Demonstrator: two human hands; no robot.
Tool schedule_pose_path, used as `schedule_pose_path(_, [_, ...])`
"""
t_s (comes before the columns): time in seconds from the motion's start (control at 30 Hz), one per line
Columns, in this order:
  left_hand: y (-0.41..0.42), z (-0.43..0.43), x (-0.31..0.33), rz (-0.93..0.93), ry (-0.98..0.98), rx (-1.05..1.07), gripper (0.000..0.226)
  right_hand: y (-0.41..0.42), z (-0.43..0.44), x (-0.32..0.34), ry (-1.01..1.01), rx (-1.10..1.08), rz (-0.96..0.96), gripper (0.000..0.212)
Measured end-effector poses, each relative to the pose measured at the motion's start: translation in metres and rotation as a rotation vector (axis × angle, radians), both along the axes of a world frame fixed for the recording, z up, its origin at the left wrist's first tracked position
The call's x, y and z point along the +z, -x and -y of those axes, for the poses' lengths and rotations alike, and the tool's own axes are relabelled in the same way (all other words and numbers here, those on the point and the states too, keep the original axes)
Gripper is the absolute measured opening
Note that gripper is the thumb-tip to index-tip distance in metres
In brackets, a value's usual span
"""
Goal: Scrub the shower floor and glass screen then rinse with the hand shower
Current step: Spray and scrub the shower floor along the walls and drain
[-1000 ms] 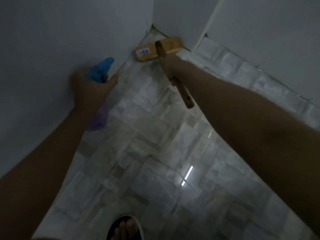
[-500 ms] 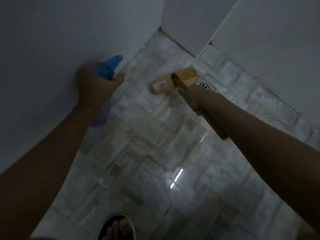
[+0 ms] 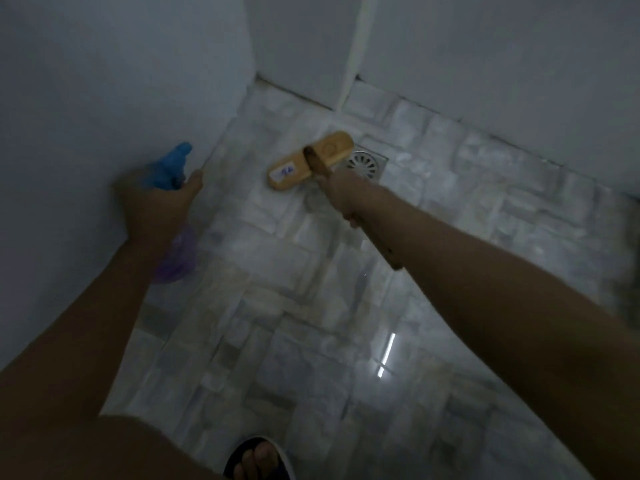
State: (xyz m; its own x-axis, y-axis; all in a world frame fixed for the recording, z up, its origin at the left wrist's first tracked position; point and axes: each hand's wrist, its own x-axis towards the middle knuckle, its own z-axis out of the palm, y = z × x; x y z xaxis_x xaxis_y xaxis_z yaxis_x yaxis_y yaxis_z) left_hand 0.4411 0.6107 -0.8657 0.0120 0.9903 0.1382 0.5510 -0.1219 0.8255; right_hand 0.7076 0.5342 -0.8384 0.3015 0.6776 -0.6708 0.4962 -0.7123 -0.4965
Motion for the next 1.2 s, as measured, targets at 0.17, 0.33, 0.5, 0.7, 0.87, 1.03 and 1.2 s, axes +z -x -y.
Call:
schedule_pose_path(0.17, [-0.047, 0.032, -0.002, -0.167, -0.108, -0.342, 0.015, -0.029, 0.113, -0.008, 0.118, -0.242, -0.071, 0.035])
schedule_pose_path(0.33, [-0.134, 0.077, -0.004, -0.086, -0.077, -0.561, 0.021, -0.035, 0.199, -0.001, 0.176, -0.631, -0.186, 0.037])
schedule_pose_path(0.5, [-0.212, 0.125, 0.004, -0.033, 0.016, -0.868, 0.027, -0.034, 0.258, -0.009, 0.089, -0.917, -0.331, 0.045])
schedule_pose_path(0.7, [-0.284, 0.172, 0.003, -0.213, -0.049, -1.199, 0.024, -0.033, 0.320, -0.006, 0.017, -1.147, -0.332, 0.025])
schedule_pose_path(0.87, [-0.320, 0.203, -0.004, -0.183, -0.139, -1.529, 0.031, -0.024, 0.388, -0.002, 0.120, -1.232, -0.130, 0.053])
schedule_pose_path(1.03, [-0.342, 0.231, -0.008, -0.189, -0.070, -1.748, 0.030, -0.023, 0.441, 0.008, 0.245, -1.381, -0.122, 0.054])
schedule_pose_path(1.2, [-0.354, 0.248, -0.014, -0.272, -0.134, -1.753, 0.048, -0.024, 0.450, 0.002, 0.247, -1.422, -0.125, 0.059])
